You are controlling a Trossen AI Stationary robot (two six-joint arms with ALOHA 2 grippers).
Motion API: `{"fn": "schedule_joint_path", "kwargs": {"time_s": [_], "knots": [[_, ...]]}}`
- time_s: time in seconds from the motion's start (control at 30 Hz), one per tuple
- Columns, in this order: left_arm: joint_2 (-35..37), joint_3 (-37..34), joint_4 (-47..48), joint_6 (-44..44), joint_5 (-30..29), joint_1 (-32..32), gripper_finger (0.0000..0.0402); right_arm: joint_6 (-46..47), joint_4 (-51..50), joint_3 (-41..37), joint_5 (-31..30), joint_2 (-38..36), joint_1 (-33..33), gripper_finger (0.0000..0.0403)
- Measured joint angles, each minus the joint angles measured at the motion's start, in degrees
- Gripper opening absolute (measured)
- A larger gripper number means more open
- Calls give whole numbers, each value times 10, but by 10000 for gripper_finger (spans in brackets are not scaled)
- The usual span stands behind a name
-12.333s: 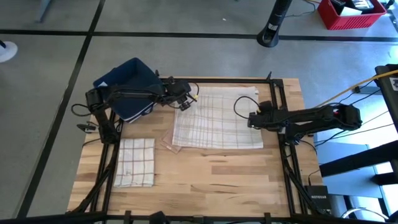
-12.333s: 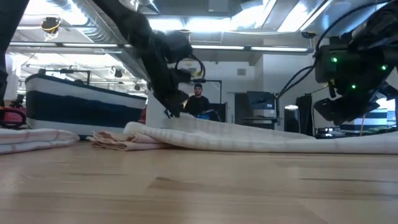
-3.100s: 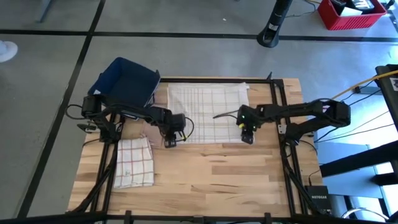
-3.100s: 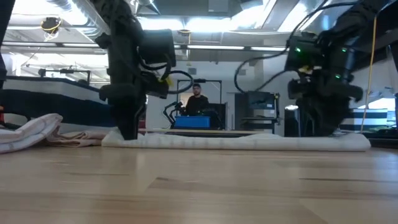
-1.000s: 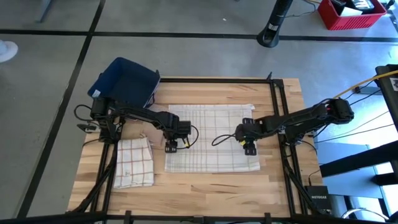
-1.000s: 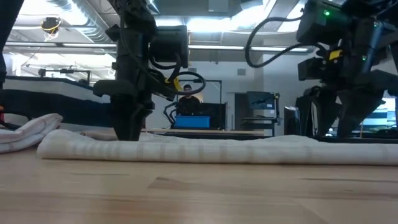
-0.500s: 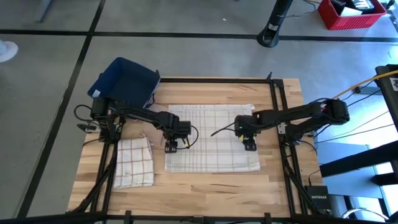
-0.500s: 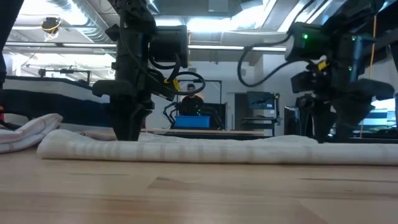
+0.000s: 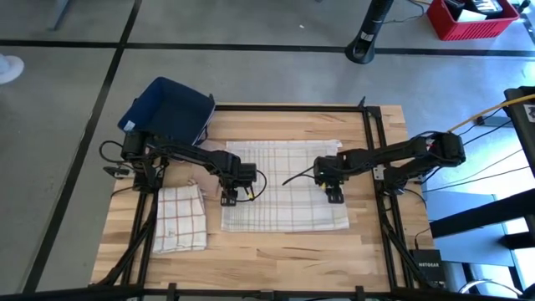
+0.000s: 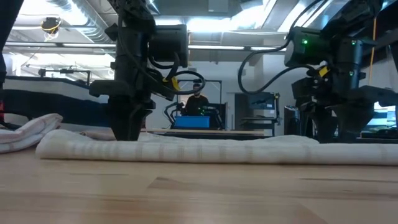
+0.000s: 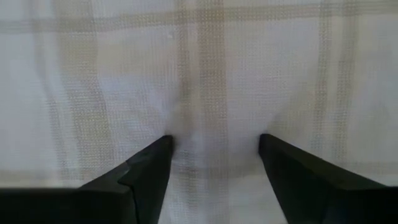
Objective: Fold towel
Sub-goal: Fold the right white patterned towel
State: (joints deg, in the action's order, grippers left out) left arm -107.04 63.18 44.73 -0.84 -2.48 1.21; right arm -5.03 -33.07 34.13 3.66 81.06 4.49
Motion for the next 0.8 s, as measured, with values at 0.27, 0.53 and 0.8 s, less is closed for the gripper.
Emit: {"fn": "schedule_joint_path", "kwargs": {"time_s": [0.27, 0.53, 0.8], "knots": [[0, 0, 2, 18, -5, 0, 109, 0, 11, 4, 5, 30, 0, 130], [0, 0, 13, 44, -14, 0, 21, 1, 9, 4, 15, 31, 0, 26], [0, 0, 7, 38, -13, 0, 27, 1, 8, 4, 14, 32, 0, 40]]}}
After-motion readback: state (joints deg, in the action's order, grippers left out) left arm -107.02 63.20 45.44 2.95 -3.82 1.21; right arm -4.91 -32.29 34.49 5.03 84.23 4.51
